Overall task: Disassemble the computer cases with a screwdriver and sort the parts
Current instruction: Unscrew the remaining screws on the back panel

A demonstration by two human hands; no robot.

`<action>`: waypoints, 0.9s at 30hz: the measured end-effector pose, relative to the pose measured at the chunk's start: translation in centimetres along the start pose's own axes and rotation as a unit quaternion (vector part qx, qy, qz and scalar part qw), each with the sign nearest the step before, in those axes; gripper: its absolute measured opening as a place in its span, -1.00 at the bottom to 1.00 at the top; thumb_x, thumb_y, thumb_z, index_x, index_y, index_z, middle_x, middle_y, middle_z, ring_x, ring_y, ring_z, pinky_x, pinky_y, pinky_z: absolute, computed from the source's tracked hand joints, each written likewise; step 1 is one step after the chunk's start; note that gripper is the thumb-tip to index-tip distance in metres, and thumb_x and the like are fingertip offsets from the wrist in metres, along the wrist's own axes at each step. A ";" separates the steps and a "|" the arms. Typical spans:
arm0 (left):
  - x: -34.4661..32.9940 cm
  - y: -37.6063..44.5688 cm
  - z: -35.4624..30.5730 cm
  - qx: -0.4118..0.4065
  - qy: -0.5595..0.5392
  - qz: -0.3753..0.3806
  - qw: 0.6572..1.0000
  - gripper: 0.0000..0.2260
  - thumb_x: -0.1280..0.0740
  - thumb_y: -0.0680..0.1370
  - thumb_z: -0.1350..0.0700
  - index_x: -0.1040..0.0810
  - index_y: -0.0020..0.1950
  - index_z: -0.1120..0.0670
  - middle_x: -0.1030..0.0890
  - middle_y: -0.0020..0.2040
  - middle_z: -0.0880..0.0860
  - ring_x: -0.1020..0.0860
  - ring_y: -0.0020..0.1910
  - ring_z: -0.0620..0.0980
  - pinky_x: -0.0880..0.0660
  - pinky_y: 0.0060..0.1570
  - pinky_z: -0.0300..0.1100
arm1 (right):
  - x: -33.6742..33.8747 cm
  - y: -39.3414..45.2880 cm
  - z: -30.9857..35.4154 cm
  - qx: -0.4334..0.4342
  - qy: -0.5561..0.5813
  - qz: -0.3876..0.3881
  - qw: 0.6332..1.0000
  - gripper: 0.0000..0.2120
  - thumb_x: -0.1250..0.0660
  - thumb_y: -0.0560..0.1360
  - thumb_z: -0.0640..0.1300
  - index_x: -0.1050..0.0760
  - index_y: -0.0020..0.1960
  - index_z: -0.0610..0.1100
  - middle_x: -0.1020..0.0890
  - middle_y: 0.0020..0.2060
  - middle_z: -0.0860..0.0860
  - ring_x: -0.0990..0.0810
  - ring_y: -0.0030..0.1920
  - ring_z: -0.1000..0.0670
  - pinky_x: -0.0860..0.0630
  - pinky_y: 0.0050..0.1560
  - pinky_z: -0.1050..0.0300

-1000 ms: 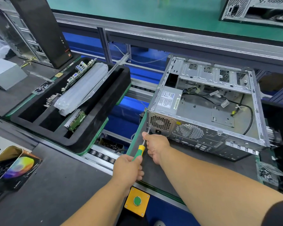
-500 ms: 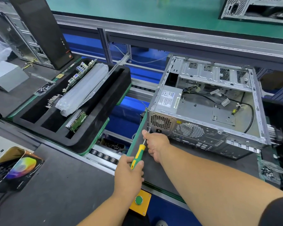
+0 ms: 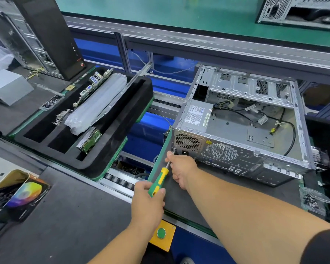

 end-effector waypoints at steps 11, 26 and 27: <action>-1.2 -1.0 0.1 0.253 -0.256 0.090 0.929 -0.55 -0.14 0.73 -0.18 -0.59 0.15 0.18 -0.61 -0.33 0.12 -0.42 -0.53 -0.06 -0.28 -0.61 -0.24 | 0.2 -0.5 0.0 0.017 -0.007 0.009 1.000 -0.65 -0.37 0.60 0.12 -0.67 -0.11 -0.16 -0.35 -0.44 0.00 -0.21 -0.53 0.06 -0.18 -0.55 0.20; -2.3 -0.8 0.2 0.322 -0.341 0.113 0.876 -0.50 -0.16 0.71 -0.22 -0.58 0.18 0.21 -0.51 -0.39 0.06 -0.32 -0.57 -0.11 -0.17 -0.69 -0.27 | 0.2 -0.3 0.0 0.002 0.024 0.020 1.000 -0.65 -0.37 0.60 0.12 -0.63 -0.13 -0.15 -0.34 -0.45 -0.01 -0.20 -0.56 0.06 -0.17 -0.54 0.20; -2.2 -0.7 0.0 0.282 -0.277 0.092 0.914 -0.50 -0.16 0.70 -0.23 -0.59 0.14 0.19 -0.52 -0.41 0.06 -0.33 -0.57 -0.09 -0.20 -0.67 -0.26 | 0.2 -0.3 0.0 0.005 0.026 0.017 0.999 -0.65 -0.36 0.61 0.11 -0.63 -0.13 -0.16 -0.33 -0.45 -0.01 -0.19 -0.55 0.05 -0.16 -0.53 0.20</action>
Point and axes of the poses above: each hand's wrist, its own y-axis towards the middle knuckle, its own x-axis out of the back of the hand, z = x × y, the point moved 3 cm from there along y, towards the middle knuckle
